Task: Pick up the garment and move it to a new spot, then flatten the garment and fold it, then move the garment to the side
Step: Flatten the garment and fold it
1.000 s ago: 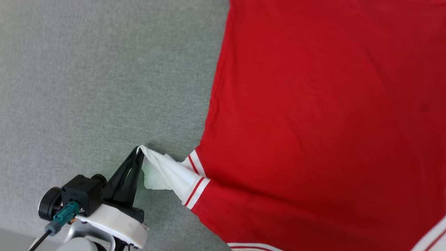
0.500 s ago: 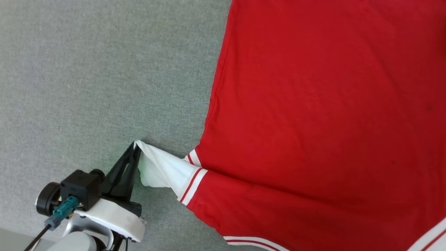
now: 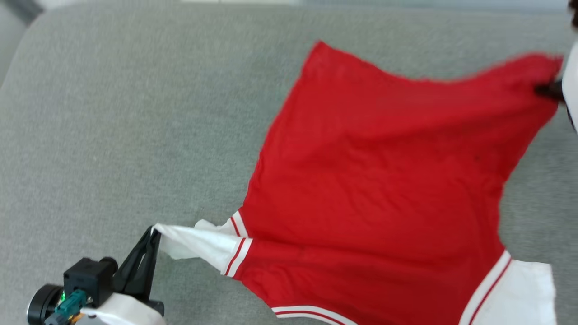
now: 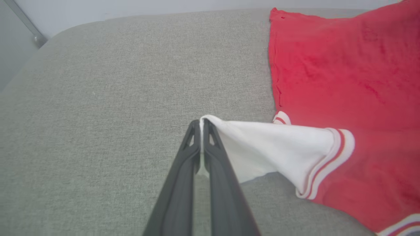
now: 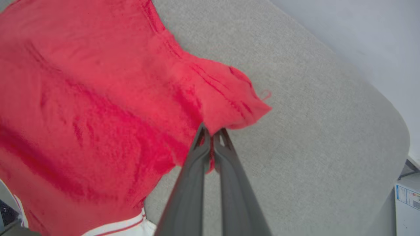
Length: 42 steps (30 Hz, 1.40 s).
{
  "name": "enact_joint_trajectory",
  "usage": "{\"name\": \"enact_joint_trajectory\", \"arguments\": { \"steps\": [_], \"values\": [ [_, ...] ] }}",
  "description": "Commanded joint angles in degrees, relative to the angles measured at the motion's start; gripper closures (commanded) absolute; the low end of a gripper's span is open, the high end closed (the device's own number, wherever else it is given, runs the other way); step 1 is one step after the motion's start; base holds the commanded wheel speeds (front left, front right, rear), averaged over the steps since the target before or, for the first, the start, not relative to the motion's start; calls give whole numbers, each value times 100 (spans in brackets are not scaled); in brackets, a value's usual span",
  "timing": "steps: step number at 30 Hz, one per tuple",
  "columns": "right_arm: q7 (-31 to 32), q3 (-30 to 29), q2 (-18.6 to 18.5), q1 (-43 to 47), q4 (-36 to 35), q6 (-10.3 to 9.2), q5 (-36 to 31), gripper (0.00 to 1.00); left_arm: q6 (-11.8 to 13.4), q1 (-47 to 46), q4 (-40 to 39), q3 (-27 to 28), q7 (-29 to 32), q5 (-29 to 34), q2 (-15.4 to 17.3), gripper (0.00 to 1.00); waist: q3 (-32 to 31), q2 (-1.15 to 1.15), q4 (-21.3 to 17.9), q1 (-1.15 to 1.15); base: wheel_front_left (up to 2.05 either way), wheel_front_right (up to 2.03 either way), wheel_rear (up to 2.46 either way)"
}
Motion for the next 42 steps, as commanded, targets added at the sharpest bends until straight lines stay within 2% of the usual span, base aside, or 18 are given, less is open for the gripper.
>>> {"name": "enact_joint_trajectory", "arguments": {
  "steps": [1, 4, 9, 14, 16, 22, 27, 29, 30, 31, 38, 42],
  "values": [
    [-71, 28, -192, 252, -213, -2, 170, 100, 50, 115, -29, 34, -39, -22, 38, 100, -348, 0, -255, 0, 0, 0, 0],
    [-291, 31, -701, 848, -723, -3, 432, 100, 95, 289, -66, 49, -39, -62, 84, 100, -543, 0, -369, 0, 0, 0, 0],
    [-637, -229, -1419, 2155, -1190, -3, 791, 100, 176, 531, -105, 100, -39, -137, 136, 100, -758, 0, -542, 0, 0, 0, 0],
    [-932, -485, -1711, 3719, -1168, -3, 996, 100, 174, 737, -91, 215, -34, -194, 185, 100, -853, 0, -718, 0, 0, 0, 0],
    [-1121, -620, -1639, 4304, -1023, -3, 1047, 100, 163, 794, -78, 245, -34, -207, 185, 100, -878, 0, -748, 0, 0, 0, 0],
    [-1547, -779, -1123, 5768, -679, -3, 927, 100, 105, 836, -46, 277, -34, -180, 154, 100, -855, 0, -774, 0, 0, 0, 0],
    [-1748, -996, -741, 6095, -584, -2, 738, 100, 85, 772, -20, 262, -34, -145, 111, 100, -812, 0, -784, 0, 0, 0, 0],
    [-1788, -1151, -655, 6044, -678, -2, 656, 56, 80, 745, -10, 237, -20, -142, 96, 100, -811, 0, -798, 0, 0, 0, 0],
    [-1799, -1249, -648, 5979, -755, -2, 613, 11, 84, 739, -6, 226, -11, -132, 88, 100, -817, 0, -806, 0, 0, 0, 0],
    [-1797, -1358, -673, 5904, -826, -2, 560, 0, 85, 732, -6, 215, -5, -122, 81, 100, -824, 0, -809, 0, 0, 0, 0],
    [-1699, -2132, -902, 5055, -1646, -2, 366, 0, 98, 617, -53, 164, 39, -46, 42, 100, -744, 0, -757, 0, 0, 0, 0],
    [-1323, -2116, -978, 4221, -2083, -2, 268, 0, 53, 471, -73, 118, 64, 15, 2, 100, -556, 0, -654, 0, 0, 0, 0]
  ]
}}
